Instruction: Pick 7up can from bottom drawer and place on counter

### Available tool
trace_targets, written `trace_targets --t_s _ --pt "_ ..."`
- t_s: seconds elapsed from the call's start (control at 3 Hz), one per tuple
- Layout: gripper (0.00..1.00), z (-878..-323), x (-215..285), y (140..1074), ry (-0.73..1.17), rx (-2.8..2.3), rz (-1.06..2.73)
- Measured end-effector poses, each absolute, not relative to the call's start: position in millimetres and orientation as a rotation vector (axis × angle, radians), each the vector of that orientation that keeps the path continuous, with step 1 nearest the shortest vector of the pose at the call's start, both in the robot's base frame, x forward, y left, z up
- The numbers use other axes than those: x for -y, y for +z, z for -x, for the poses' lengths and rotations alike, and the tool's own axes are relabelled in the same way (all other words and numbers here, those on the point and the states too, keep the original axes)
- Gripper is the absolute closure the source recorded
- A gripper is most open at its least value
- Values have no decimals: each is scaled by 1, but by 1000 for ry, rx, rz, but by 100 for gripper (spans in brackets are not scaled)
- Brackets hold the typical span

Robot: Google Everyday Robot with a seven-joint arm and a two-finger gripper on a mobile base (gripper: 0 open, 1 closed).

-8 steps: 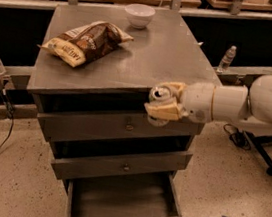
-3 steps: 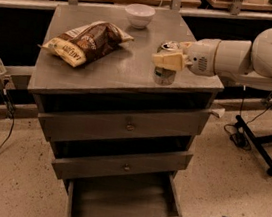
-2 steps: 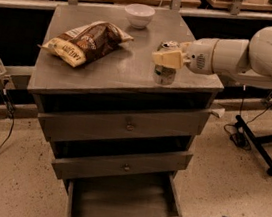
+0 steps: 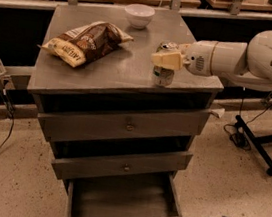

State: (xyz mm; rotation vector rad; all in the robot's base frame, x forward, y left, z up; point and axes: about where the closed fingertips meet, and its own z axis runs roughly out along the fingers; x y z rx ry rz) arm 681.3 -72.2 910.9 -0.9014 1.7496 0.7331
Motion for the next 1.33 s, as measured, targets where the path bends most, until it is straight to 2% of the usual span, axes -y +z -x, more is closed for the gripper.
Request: trace_targets --t_s 0.33,0.67,1.33 --pt "15 -701 67 903 739 -1728 923" --pt "0 -704 64 903 742 -1723 926" --pt "0 -689 75 921 702 -1694 979"
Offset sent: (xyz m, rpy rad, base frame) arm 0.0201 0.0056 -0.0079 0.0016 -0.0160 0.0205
